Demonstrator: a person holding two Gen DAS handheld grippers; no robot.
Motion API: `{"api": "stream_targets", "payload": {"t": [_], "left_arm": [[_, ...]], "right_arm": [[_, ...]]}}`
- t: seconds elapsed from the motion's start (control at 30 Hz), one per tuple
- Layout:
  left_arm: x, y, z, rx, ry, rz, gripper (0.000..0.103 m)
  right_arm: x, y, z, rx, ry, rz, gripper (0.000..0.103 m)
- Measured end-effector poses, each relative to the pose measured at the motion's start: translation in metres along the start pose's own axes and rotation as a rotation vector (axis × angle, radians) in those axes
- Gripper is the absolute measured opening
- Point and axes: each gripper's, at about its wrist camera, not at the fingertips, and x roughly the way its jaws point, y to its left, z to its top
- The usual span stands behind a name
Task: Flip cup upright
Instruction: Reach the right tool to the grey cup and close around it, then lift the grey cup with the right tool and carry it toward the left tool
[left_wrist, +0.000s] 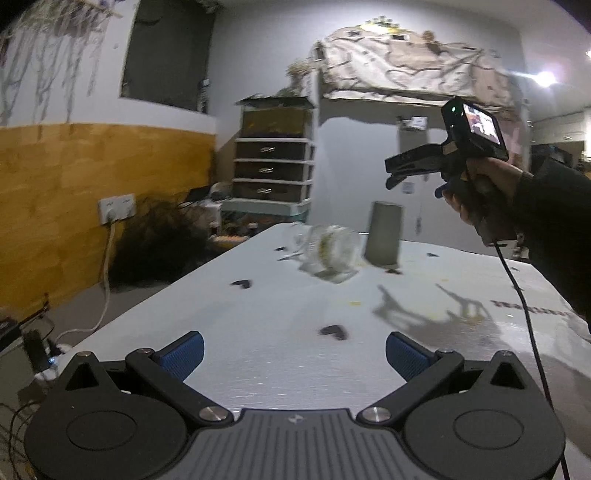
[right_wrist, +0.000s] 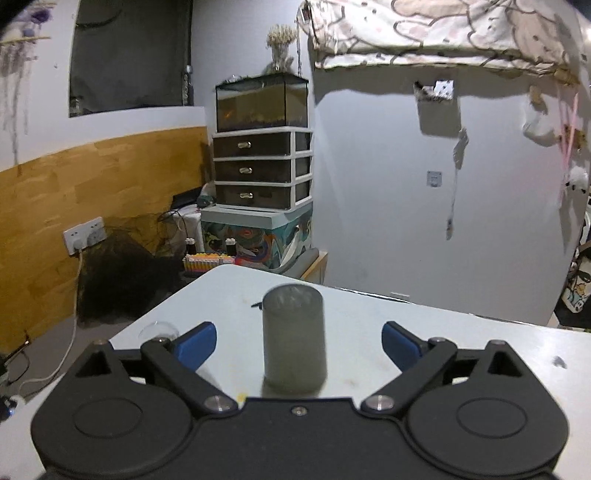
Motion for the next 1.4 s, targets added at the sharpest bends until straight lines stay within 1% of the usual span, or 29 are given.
{"api": "stream_targets", "payload": {"t": [0.07,0.17,0.27,0.33,0.37,0.4,0.43,0.5,0.53,0.63,0.73,0.87,0.93,1.03,1.13,1.27,1.4], "left_arm": [[0.002,0.010,0.001,-0.027,0.004,0.016,0.103],[0.004,0.022,0.002,-0.041,0.006,0.054,0.103],[0.007,0.034,0.003,-0.070,0.008,0.084,0.103],[0.008,0.039,0.004,-0.083,0.014,0.098,0.103],[0.010,0.042,0.004,-0.088,0.014,0.101,0.103],[0.011,0.043,0.005,-0.092,0.015,0.102,0.103],[0.012,0.044,0.006,-0.094,0.015,0.102,0.103],[0.015,0.043,0.007,-0.098,0.013,0.101,0.103],[0.015,0.043,0.008,-0.098,0.008,0.098,0.103],[0.013,0.039,0.009,-0.096,-0.004,0.080,0.103],[0.010,0.033,0.009,-0.089,-0.010,0.065,0.103],[0.004,0.026,0.006,-0.094,-0.016,0.041,0.103],[0.001,0.020,0.004,-0.093,-0.016,0.024,0.103],[-0.004,0.011,0.000,-0.094,-0.021,-0.020,0.103],[-0.011,-0.001,-0.004,-0.083,-0.028,-0.058,0.103],[-0.022,-0.015,-0.008,-0.062,-0.042,-0.106,0.103],[-0.030,-0.027,-0.012,-0.042,-0.043,-0.144,0.103]], "right_arm": [[0.026,0.008,0.005,-0.001,0.020,-0.011,0.095],[0.059,0.016,0.012,-0.008,0.046,-0.027,0.093],[0.084,0.023,0.015,-0.018,0.063,-0.073,0.092],[0.099,0.019,0.017,0.009,0.079,-0.090,0.089],[0.105,0.017,0.017,0.029,0.092,-0.090,0.087],[0.109,0.015,0.017,0.043,0.103,-0.091,0.083],[0.114,0.013,0.017,0.055,0.117,-0.095,0.076],[0.121,0.010,0.015,0.058,0.145,-0.115,0.068],[0.123,0.010,0.015,0.057,0.152,-0.110,0.064],[0.119,0.008,0.012,0.035,0.158,-0.100,0.064],[0.104,0.008,0.009,0.010,0.151,-0.090,0.063],[0.067,0.007,0.002,-0.004,0.130,-0.051,0.063],[0.040,0.006,-0.005,-0.008,0.117,-0.014,0.063],[0.000,0.002,-0.020,-0.022,0.107,0.027,0.063],[-0.039,-0.005,-0.038,-0.035,0.119,0.065,0.063],[-0.095,-0.011,-0.063,-0.046,0.125,0.108,0.063],[-0.142,-0.012,-0.084,-0.068,0.105,0.128,0.063]]}}
